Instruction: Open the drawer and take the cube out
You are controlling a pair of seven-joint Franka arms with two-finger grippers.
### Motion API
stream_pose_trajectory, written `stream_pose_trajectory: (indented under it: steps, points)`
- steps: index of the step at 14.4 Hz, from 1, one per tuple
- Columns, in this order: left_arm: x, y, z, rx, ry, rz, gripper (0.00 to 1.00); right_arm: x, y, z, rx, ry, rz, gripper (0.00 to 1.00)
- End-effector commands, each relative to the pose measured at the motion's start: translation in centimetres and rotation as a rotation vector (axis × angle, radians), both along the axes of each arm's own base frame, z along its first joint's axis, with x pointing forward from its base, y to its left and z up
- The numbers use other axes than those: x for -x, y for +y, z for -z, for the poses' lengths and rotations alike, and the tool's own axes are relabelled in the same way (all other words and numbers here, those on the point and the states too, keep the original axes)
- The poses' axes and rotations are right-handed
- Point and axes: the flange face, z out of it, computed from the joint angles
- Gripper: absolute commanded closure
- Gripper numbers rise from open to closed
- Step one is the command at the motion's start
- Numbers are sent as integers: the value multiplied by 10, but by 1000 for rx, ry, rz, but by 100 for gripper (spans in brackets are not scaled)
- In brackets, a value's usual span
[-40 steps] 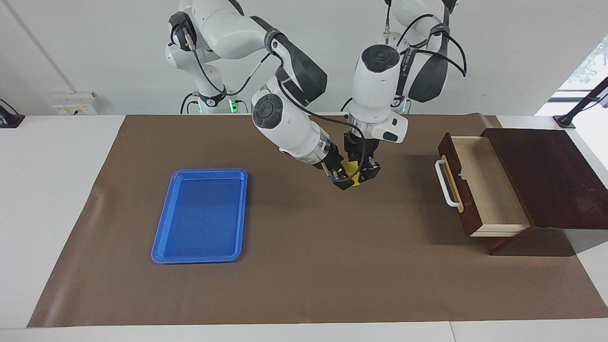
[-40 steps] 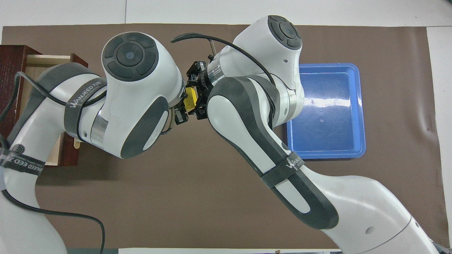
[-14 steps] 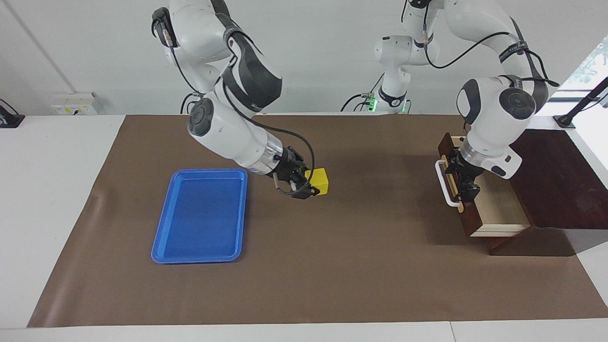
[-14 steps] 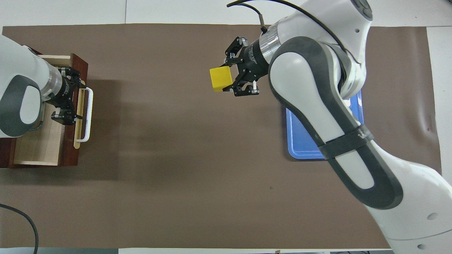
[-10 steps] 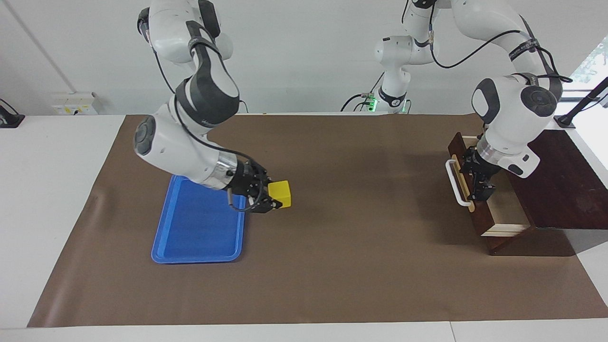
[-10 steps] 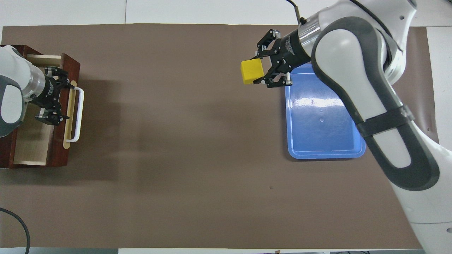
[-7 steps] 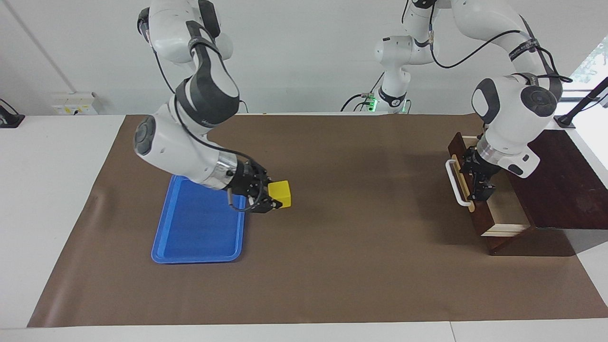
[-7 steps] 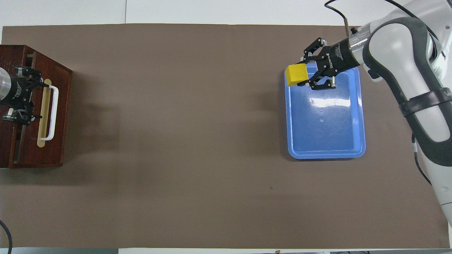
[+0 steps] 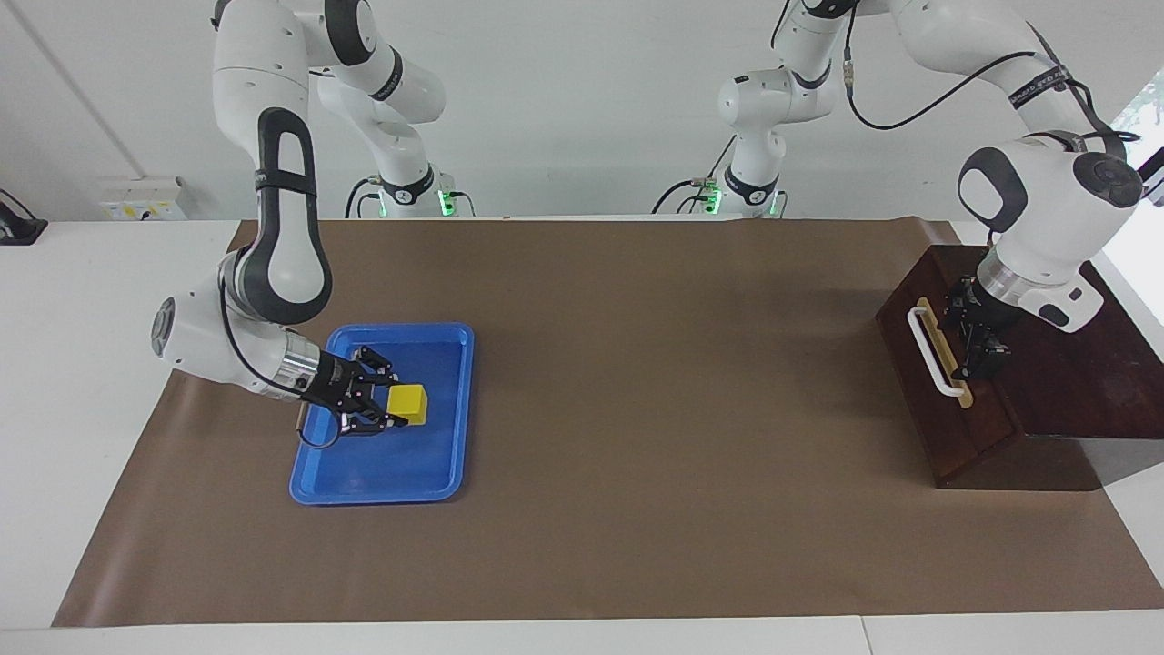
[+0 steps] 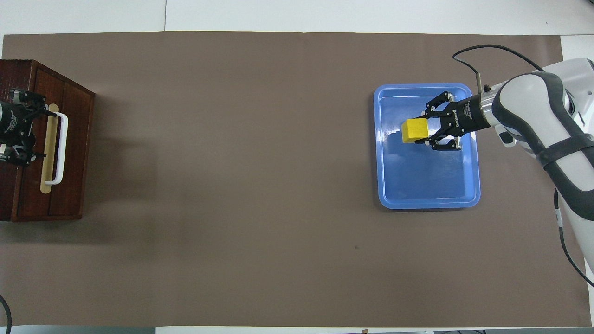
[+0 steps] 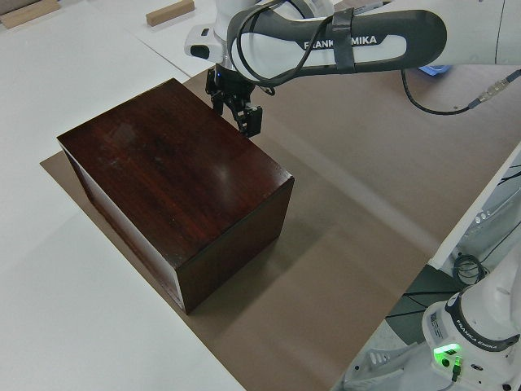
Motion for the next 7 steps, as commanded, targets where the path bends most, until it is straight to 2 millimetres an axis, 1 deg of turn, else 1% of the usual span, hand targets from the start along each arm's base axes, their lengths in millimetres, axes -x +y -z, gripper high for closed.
stream_pose_trajectory:
  steps: [1,2,4,5,6,7]
  points:
    - [11,-25,-38,-15,36,176,0,23,-14,2,-12,-12,28,100]
    - [18,-31,-54,-14,33,244,0,26,-17,4,-10,-9,35,100]
    - [41,-39,-88,1,46,416,0,32,-27,11,2,-30,36,100]
    - [46,-46,-96,19,61,510,0,35,-28,13,5,-33,33,100]
    - [55,-58,-111,25,65,598,0,35,-31,15,11,-36,43,100]
    - [63,-67,-119,30,81,685,0,38,-35,17,11,-35,49,100]
